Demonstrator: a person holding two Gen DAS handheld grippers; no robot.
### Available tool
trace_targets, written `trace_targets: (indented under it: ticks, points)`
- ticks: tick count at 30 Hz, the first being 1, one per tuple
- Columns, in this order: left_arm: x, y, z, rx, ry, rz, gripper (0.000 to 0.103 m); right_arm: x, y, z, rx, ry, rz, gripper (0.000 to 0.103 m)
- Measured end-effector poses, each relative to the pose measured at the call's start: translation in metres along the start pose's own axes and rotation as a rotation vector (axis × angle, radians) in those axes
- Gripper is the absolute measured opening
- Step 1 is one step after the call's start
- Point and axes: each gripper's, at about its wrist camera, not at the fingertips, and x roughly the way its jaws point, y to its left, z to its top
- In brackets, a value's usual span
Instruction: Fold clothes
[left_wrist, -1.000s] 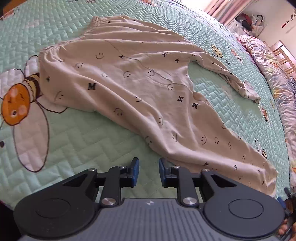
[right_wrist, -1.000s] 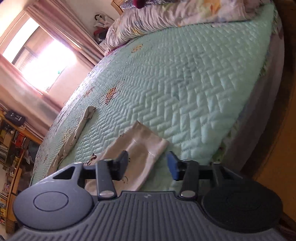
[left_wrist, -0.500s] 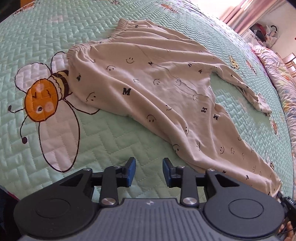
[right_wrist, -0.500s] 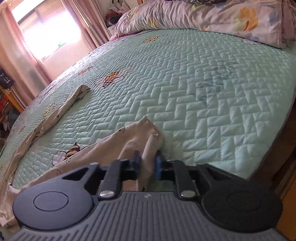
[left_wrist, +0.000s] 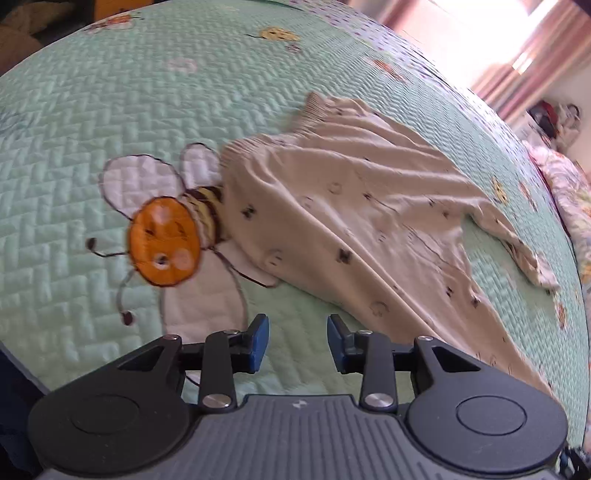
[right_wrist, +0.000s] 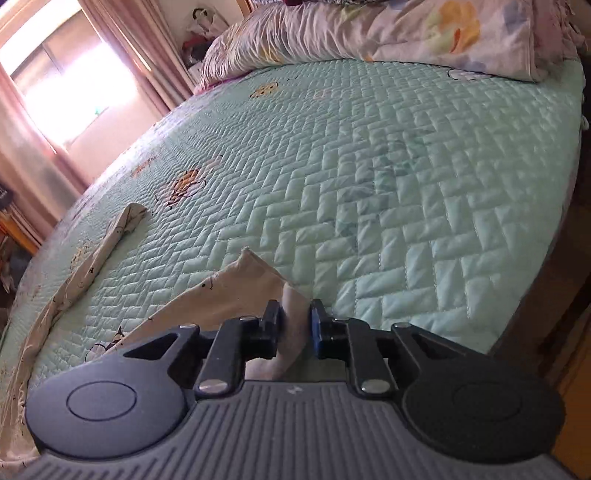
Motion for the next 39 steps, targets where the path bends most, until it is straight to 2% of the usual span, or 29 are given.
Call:
trace_targets:
  ticks: [2,4,7,11,13,17,20,23,24,25,26,29,31,34,36,39]
  points:
    - [-0.005,0.013,0.006,-0.036,-0.029,-0.005,0.037,-0.014,0.002,-0.004,0.045,-0.072,-0.038,0.029]
    - [-0.010,0.024,0.014,-0.068,-0.067,-0.015,0.037,-0.027,0.002,-0.006,0.093,-0.146,-0.075,0.029]
    - [-0.012,0.038,0.025,-0.101,-0.120,-0.029,0.037,-0.042,0.008,-0.008,0.108,-0.183,-0.067,0.029]
    - [0.004,0.051,0.040,-0.132,-0.145,-0.039,0.037,-0.045,0.031,-0.016,0.076,-0.128,0.015,0.035]
    - [0.013,0.057,0.048,-0.143,-0.151,-0.048,0.037,-0.041,0.045,-0.023,0.074,-0.068,0.061,0.040]
    - [0.028,0.067,0.060,-0.173,-0.162,-0.095,0.037,-0.031,0.073,-0.038,0.057,0.036,0.134,0.040]
    - [0.037,0.070,0.068,-0.189,-0.159,-0.147,0.037,-0.023,0.095,-0.050,0.003,0.081,0.150,0.040]
    - [0.053,0.066,0.076,-0.185,-0.129,-0.149,0.037,-0.015,0.115,-0.064,-0.039,0.136,0.176,0.040]
    - [0.059,0.064,0.078,-0.181,-0.118,-0.151,0.036,-0.013,0.121,-0.069,-0.052,0.152,0.184,0.040]
    - [0.063,0.062,0.081,-0.178,-0.107,-0.147,0.027,-0.013,0.128,-0.073,-0.083,0.161,0.193,0.040]
    - [0.065,0.059,0.082,-0.172,-0.105,-0.141,0.017,-0.014,0.135,-0.077,-0.119,0.168,0.202,0.040]
    - [0.041,0.049,0.081,-0.148,-0.162,-0.126,0.013,-0.016,0.158,-0.089,-0.240,0.190,0.234,0.040]
    - [0.017,0.041,0.080,-0.108,-0.208,-0.147,0.012,-0.022,0.181,-0.097,-0.391,0.195,0.271,0.040]
    - [-0.015,0.026,0.080,-0.030,-0.256,-0.182,0.012,-0.039,0.215,-0.122,-0.681,0.164,0.336,0.040]
    - [-0.016,0.013,0.086,0.027,-0.237,-0.163,0.012,-0.050,0.240,-0.149,-0.904,0.135,0.374,0.040]
    - [-0.016,0.004,0.096,0.039,-0.209,-0.161,0.012,-0.065,0.269,-0.195,-1.253,0.027,0.391,0.039]
